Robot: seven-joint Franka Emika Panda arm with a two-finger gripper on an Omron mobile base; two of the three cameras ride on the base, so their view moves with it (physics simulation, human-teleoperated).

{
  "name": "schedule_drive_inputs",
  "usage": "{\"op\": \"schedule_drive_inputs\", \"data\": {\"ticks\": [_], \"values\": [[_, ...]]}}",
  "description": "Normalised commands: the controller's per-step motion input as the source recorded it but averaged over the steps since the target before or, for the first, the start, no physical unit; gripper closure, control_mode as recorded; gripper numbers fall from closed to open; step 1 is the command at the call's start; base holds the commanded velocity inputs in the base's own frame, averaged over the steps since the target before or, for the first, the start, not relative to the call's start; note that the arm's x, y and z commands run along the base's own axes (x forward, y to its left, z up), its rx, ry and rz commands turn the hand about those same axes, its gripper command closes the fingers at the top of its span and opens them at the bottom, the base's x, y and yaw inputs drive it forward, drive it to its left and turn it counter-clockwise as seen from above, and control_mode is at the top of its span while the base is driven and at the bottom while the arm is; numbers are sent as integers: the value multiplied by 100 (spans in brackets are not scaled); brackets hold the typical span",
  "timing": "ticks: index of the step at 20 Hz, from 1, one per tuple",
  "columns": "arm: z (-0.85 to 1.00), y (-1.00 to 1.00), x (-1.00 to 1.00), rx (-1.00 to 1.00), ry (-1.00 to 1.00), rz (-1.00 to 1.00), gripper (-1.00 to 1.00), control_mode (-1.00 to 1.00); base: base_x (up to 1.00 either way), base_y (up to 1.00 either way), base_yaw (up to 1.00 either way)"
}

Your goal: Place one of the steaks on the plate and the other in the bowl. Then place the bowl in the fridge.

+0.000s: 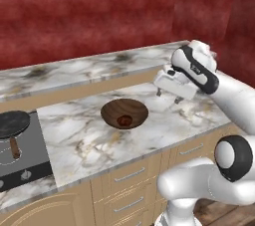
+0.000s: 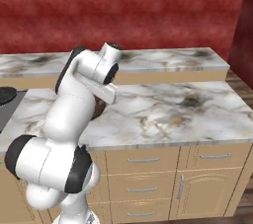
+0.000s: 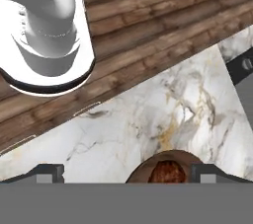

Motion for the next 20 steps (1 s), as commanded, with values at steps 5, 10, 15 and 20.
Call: {"op": "schedule_drive_inputs", "data": {"ticks": [5,10,15,20], "values": [[-47,18,97,0,-7,0,-100,-100,0,0,0],[-62,-6,100,0,0,0,-100,-100,0,0,0],[-43,-2,93,0,1,0,-100,-100,0,0,0],[-39,0,37,4,1,6,-100,-100,0,0,0]]}}
